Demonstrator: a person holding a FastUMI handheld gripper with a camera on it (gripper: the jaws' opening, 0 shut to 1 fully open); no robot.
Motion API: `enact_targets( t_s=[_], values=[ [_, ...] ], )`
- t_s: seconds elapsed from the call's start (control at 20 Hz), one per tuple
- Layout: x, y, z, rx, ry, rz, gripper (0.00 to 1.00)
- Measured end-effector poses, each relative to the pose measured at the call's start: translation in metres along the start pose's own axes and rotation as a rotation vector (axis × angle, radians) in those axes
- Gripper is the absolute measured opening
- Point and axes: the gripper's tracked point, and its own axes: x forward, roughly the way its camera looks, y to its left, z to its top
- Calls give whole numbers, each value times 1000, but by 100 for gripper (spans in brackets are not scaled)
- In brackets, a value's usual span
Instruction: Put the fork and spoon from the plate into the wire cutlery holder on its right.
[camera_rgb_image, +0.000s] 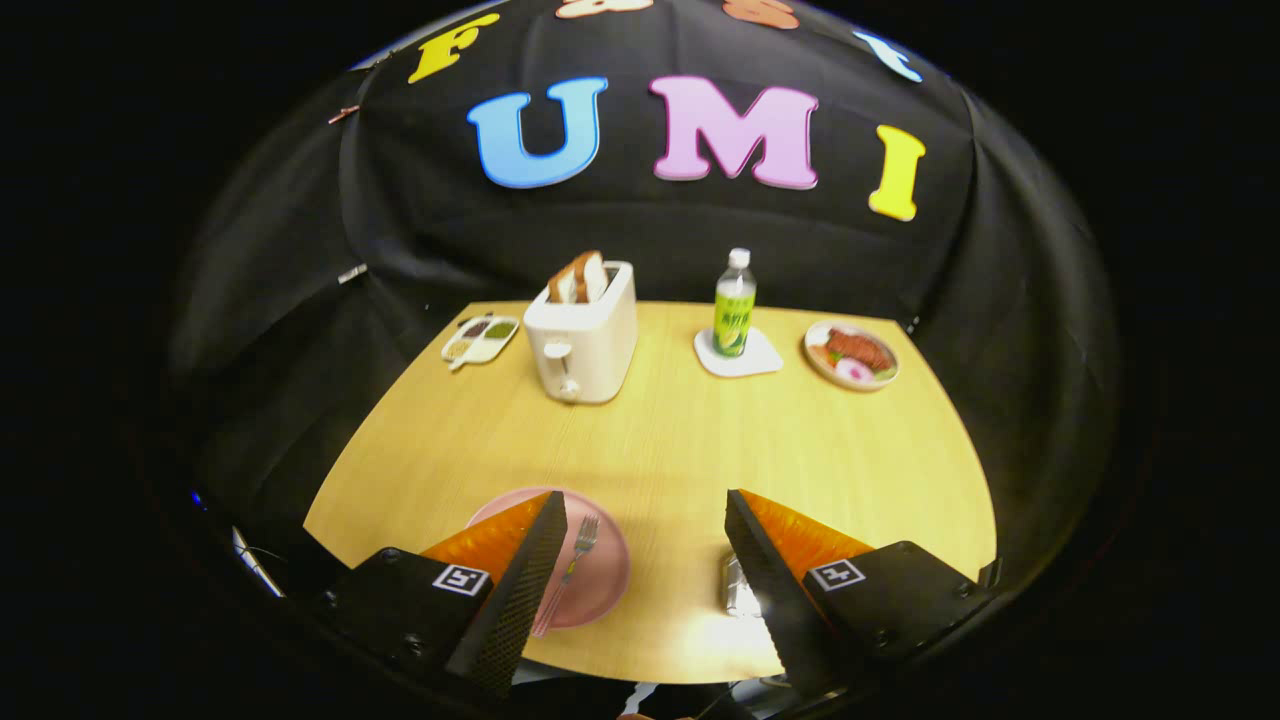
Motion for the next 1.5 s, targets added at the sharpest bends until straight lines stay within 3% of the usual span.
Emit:
enact_targets(
  t_s=[0.45, 0.6, 0.75, 0.9, 1.1, 1.25, 1.3, 1.5],
  values=[
    [55, 54, -92, -122, 293, 72, 97],
    [68, 63, -123, -115, 394, 83, 80],
    [75, 69, -145, -83, 470, 91, 78],
    [81, 72, -162, -67, 528, 92, 66],
    [86, 71, -176, -25, 600, 79, 42],
    [88, 70, -178, -8, 629, 71, 40],
    [87, 70, -181, -2, 638, 68, 29],
    [84, 65, -180, 40, 665, 66, 14]
  ],
)
